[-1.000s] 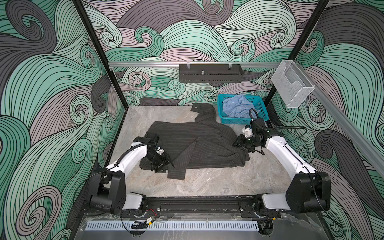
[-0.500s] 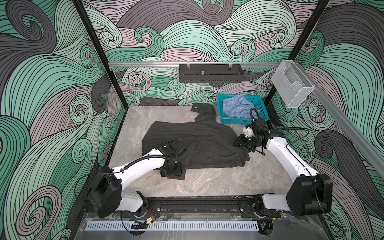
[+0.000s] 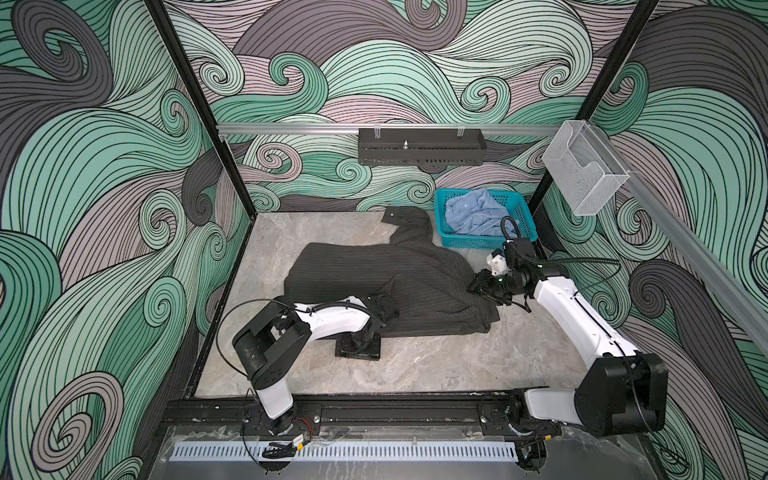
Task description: Fold and stack the long sleeve shirts
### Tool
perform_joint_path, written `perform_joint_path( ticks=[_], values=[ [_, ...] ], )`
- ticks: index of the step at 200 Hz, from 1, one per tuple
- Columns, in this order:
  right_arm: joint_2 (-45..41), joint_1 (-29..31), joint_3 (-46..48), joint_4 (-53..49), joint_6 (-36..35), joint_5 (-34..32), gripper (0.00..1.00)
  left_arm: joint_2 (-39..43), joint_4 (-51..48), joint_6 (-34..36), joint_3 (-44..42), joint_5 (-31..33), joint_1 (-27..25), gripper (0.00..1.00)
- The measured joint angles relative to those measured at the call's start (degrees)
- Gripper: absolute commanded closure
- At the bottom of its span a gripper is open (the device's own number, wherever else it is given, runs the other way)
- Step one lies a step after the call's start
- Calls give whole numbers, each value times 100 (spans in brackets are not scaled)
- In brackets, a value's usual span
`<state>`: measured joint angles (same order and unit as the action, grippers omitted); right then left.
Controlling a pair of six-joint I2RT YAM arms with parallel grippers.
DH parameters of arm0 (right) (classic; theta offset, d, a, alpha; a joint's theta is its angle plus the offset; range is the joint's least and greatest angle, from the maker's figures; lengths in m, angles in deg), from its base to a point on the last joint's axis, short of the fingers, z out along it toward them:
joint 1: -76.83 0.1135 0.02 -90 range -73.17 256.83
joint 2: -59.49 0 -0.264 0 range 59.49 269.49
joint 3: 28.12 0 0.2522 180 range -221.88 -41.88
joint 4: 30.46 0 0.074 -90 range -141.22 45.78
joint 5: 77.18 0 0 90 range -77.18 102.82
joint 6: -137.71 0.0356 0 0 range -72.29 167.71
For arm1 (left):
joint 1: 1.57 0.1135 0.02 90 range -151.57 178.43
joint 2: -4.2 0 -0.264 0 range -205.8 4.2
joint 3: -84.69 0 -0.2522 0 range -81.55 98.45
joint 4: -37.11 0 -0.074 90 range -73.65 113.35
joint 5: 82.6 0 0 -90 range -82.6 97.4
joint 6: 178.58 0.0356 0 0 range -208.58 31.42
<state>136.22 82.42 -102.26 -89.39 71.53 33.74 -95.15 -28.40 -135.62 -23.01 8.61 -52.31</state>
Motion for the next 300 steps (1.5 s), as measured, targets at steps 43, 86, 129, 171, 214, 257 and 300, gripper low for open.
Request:
perform_joint_path(
  ticks=[43, 86, 129, 171, 214, 257, 300],
  values=[
    [0, -2, 0, -2, -42, -7, 58, -374, -85, -46, 459, 214, -122, 42],
    [0, -2, 0, 0, -68, -13, 58, -535, -345, -122, 590, 404, -146, 76],
    [0, 0, 0, -2, -72, -15, 59, -505, -804, 28, 645, 697, -146, 100],
    [13, 105, 0, 98, -157, -11, 59, 883, -1731, 476, 1620, 831, 118, 100],
    [170, 365, -2, 380, -282, -22, 59, 2181, -2553, 986, 2188, 551, 1104, 100],
    [522, 581, -83, 501, -343, -144, 58, 2310, -3106, 1268, 1805, 282, 1735, 100],
    [1126, 800, -107, 640, -435, -315, 56, 2098, -3185, 1523, 1604, 256, 2684, 100]
  ],
)
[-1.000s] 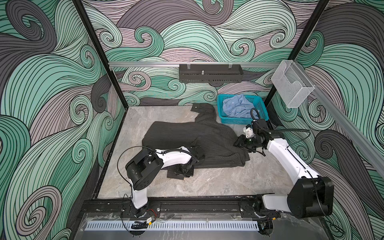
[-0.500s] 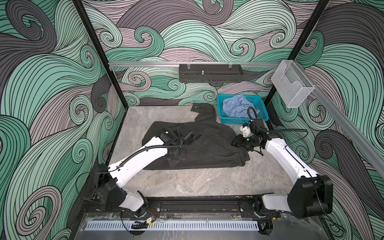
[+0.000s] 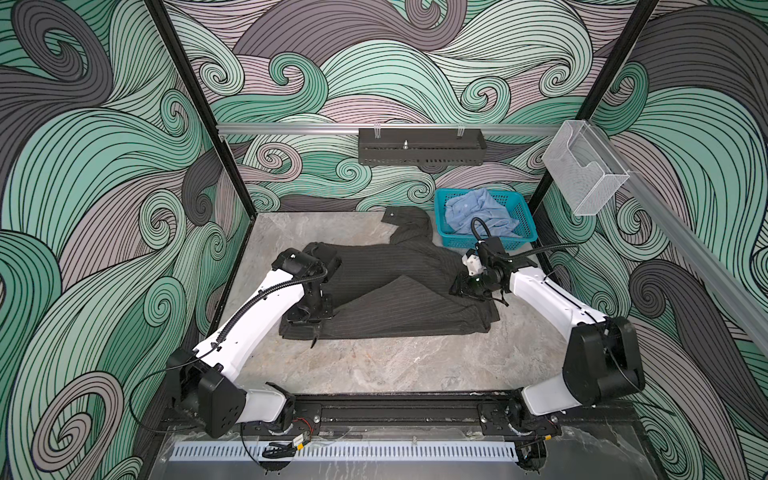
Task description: Fold and stack the long sleeve shirts
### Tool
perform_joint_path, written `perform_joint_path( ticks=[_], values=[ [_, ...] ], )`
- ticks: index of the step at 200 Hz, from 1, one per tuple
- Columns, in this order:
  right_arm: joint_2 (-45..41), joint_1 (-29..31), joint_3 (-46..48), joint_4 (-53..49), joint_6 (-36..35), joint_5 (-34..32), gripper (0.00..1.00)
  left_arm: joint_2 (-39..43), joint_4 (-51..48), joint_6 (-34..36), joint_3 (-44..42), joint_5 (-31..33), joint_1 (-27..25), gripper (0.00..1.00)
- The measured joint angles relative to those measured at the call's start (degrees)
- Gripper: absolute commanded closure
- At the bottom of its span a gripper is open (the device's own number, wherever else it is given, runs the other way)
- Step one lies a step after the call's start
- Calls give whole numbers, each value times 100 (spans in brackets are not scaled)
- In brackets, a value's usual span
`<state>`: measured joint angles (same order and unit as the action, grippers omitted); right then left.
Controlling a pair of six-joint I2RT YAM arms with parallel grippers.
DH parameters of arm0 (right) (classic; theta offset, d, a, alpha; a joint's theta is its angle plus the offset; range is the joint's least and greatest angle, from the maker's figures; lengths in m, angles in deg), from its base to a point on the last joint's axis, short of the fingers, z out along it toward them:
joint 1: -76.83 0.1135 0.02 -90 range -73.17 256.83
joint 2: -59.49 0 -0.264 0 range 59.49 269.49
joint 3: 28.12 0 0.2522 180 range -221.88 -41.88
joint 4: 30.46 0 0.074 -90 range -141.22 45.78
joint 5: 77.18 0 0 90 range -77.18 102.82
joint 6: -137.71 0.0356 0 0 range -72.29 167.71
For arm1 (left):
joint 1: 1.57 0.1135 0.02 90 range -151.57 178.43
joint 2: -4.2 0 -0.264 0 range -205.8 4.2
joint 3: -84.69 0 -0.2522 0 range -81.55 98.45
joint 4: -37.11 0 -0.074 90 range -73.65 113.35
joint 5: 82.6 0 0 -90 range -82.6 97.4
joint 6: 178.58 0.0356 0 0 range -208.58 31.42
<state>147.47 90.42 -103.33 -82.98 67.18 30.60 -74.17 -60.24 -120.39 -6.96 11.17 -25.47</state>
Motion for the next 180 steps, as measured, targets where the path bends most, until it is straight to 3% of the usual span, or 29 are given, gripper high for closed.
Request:
perform_joint_path(
  ticks=[68, 111, 151, 180],
  values=[
    [81, -4, 319, 101, -170, -299, 49, -48, -173, 492, 651, -251, 925, 100],
    [-96, -2, 459, 92, -240, -129, 44, -31, -254, 627, 577, -282, 1078, 100],
    [-1080, -4, 702, -251, -118, -85, 43, -146, -251, 721, 758, -352, 1106, 100],
    [-1937, -2, 833, -540, 656, -70, 48, -256, -221, 789, 1139, -407, 1108, 100]
  ],
)
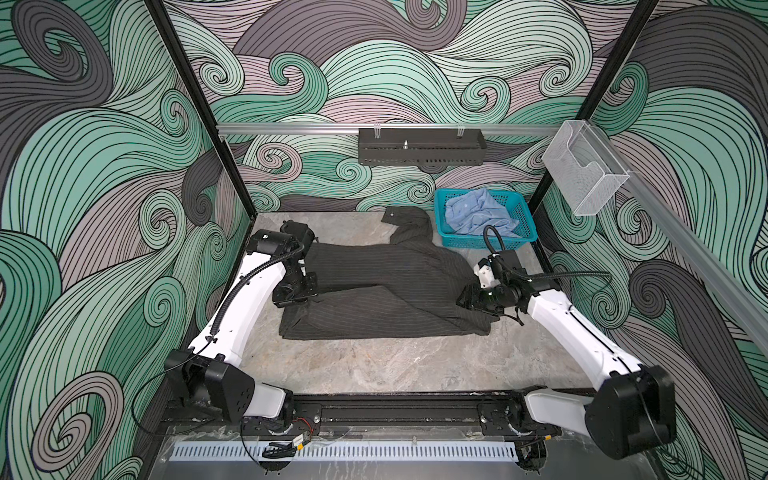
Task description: Fold and stack the long sleeve shirts
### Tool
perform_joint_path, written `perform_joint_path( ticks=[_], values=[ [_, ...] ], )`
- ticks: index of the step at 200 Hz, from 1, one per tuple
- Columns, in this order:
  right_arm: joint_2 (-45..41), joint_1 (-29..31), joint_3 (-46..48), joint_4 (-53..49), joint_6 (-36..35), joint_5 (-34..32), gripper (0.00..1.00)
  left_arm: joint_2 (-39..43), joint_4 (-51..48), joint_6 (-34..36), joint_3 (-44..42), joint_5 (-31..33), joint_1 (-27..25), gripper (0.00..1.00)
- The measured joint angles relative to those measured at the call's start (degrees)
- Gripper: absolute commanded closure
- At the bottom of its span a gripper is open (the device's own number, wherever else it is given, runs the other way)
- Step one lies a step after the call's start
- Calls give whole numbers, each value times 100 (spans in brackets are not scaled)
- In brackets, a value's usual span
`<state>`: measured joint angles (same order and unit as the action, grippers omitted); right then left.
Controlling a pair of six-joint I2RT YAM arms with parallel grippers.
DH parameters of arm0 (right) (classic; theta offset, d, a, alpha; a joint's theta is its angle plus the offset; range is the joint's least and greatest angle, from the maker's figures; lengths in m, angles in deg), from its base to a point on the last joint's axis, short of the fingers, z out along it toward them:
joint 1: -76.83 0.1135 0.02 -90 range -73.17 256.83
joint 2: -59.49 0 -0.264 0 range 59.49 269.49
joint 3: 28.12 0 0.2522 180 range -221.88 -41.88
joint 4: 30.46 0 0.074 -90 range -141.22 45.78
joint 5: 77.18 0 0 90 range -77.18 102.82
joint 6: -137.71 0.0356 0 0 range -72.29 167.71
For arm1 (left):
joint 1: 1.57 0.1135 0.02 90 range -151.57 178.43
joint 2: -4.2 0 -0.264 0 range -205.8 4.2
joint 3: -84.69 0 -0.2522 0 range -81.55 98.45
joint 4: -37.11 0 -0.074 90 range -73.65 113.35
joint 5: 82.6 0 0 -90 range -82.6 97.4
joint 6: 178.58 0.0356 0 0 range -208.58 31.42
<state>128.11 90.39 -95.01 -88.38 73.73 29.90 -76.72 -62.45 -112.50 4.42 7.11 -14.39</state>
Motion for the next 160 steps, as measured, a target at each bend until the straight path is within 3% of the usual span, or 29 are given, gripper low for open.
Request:
perform_joint_path(
  ticks=[36, 80, 136, 160],
  values=[
    [-876, 120, 1027, 247, 1469, 385, 48, -111, -11, 55, 267, -50, 15, 100],
    [-815, 223, 1893, 999, 2938, 737, 41, -382, 35, 197, 951, -433, 37, 100],
    [-70, 223, 1910, 2221, 3748, 914, 39, -514, 407, 249, 1547, -1021, 39, 100],
    [-413, 221, 1908, 2092, 3797, 933, 38, -535, 525, 225, 1733, -1099, 39, 100]
  ],
)
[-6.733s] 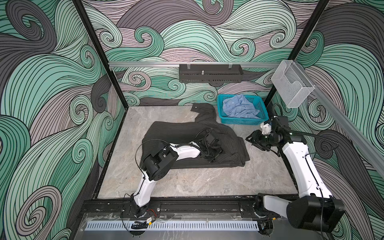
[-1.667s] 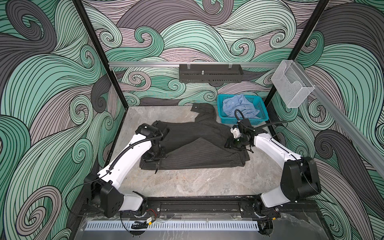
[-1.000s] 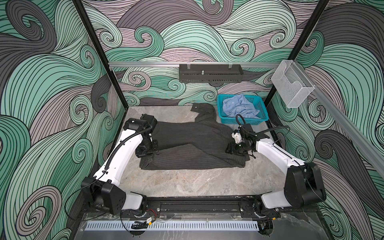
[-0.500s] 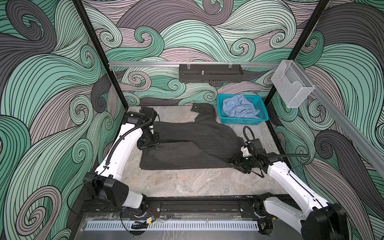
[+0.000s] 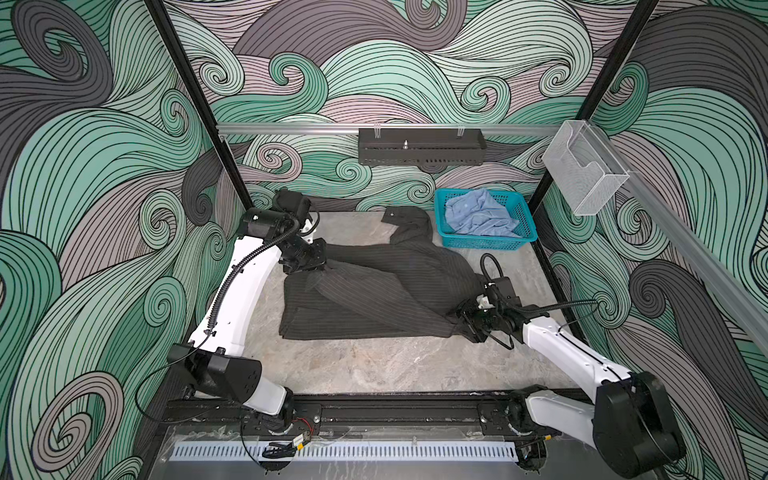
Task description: Fold and stack the long sleeve shirts
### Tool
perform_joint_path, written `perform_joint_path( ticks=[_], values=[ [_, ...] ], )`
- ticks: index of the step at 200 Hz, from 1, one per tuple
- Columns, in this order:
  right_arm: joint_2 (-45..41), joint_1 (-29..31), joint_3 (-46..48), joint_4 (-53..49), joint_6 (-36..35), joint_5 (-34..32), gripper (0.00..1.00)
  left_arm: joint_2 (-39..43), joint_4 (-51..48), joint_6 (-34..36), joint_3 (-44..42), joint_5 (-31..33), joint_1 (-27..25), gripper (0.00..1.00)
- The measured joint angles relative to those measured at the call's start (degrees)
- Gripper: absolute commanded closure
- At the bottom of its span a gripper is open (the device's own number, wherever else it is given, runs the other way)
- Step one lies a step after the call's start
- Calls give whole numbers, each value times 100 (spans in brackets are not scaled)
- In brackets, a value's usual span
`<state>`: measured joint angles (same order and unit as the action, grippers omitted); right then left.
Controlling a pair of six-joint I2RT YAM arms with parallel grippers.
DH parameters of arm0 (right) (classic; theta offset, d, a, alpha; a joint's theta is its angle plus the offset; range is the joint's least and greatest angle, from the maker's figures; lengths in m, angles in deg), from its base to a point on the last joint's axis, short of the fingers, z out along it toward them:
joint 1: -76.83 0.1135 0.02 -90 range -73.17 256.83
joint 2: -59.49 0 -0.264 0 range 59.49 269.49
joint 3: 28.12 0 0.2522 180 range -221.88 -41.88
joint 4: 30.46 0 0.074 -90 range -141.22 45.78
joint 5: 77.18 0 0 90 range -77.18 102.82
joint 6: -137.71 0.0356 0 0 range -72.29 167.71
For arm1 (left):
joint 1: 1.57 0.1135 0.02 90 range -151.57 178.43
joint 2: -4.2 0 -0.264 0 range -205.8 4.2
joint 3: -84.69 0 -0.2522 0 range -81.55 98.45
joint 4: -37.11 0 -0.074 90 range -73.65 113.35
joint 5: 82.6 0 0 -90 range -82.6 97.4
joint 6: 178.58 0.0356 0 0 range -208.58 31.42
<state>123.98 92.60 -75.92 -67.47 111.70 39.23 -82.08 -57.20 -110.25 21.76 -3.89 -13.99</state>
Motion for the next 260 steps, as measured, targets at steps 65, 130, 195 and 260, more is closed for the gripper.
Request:
perform_joint_path(
  ticks=[65, 130, 195, 260],
  values=[
    [-1029, -435, -763, -1172, -555, -195, 38, -850, 560, -494, 1272, -667, -70, 100],
    [-925, -109, -450, -1429, -656, 52, 37, -1377, 999, -1003, 2035, -1014, -136, 100],
    [-549, 245, 225, -767, 68, 42, 38, -1436, 1165, -1287, 2245, -1167, -136, 100],
    [439, 181, 238, 745, 643, -280, 98, -1513, 1169, -1362, 2446, -1303, -120, 100]
  ],
)
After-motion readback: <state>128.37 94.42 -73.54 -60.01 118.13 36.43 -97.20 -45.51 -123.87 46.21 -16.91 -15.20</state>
